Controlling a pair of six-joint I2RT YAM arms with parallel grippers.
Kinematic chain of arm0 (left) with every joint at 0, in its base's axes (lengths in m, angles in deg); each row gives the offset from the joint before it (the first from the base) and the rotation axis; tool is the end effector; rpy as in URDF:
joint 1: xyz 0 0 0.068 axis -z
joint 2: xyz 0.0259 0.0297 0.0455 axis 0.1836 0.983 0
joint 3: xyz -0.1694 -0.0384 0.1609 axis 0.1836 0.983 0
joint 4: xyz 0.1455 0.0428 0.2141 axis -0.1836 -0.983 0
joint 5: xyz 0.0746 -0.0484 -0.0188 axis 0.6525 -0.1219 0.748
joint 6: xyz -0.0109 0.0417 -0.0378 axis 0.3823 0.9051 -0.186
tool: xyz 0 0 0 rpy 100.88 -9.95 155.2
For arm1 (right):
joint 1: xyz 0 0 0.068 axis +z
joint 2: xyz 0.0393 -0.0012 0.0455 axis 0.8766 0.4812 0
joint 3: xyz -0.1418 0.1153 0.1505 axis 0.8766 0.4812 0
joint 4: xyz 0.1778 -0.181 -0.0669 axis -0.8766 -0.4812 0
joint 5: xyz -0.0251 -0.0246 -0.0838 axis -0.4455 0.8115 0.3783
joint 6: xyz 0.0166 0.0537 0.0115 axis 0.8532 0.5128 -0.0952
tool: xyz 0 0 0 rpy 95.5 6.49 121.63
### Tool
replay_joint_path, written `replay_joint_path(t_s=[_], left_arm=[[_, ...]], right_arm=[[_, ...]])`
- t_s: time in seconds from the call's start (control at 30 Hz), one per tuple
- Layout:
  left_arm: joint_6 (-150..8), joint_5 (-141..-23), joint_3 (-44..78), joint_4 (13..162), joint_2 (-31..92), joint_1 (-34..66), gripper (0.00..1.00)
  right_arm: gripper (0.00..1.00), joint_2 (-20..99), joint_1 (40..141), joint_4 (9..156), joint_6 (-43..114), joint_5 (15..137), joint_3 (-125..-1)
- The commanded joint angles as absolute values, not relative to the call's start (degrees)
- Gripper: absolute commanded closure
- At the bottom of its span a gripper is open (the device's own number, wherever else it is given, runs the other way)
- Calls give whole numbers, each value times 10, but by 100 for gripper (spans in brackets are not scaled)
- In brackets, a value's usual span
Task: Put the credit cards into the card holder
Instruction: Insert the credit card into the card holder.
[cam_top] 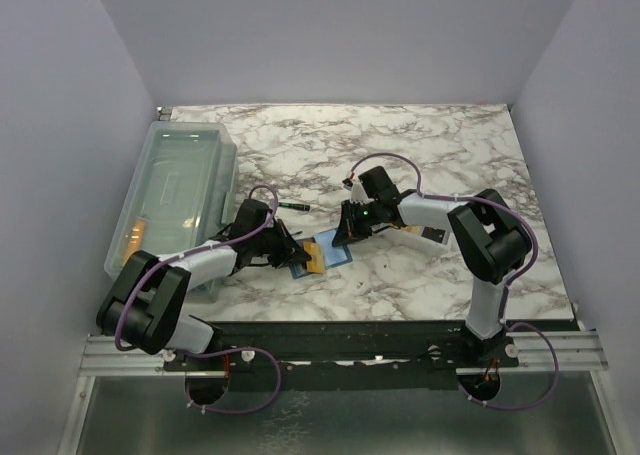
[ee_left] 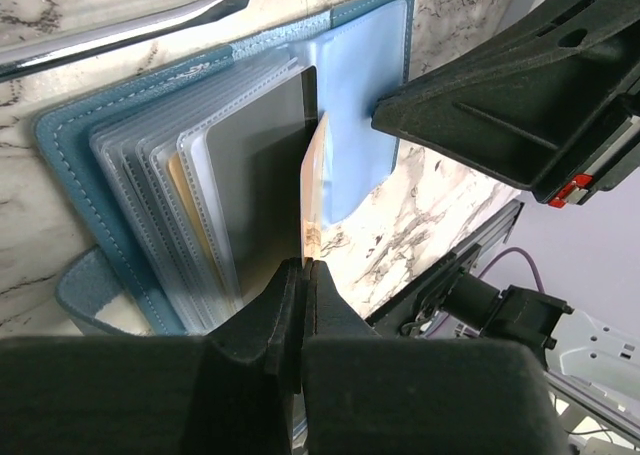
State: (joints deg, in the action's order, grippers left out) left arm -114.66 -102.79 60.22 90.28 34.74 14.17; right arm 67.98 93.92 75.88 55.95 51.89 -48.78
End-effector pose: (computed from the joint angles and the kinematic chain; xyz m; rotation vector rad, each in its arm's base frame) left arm 0.2260 -0.1259 0.1043 -0.4185 2.5945 -1.1923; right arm 0.2963 0.2158 0.0940 -0.3716 2.6749 1.0888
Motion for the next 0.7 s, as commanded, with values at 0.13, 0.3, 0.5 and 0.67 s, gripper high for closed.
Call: replay_joint_path(t_s=[0.13, 0.3, 0.5, 0.67], left_arm=[[-1134, -997, 593, 930, 380, 139, 100], [-1134, -973, 595, 943, 376, 139, 100], [-1156, -966, 607, 985, 384, 139, 100], [-1179, -975, 610, 1025, 405, 139, 100]], right_arm=[[100, 705, 943, 759, 548, 555, -467], [100, 705, 943, 763, 550, 556, -461], [100, 703, 943, 765, 554, 558, -457], [100, 702, 943, 768, 555, 557, -456]])
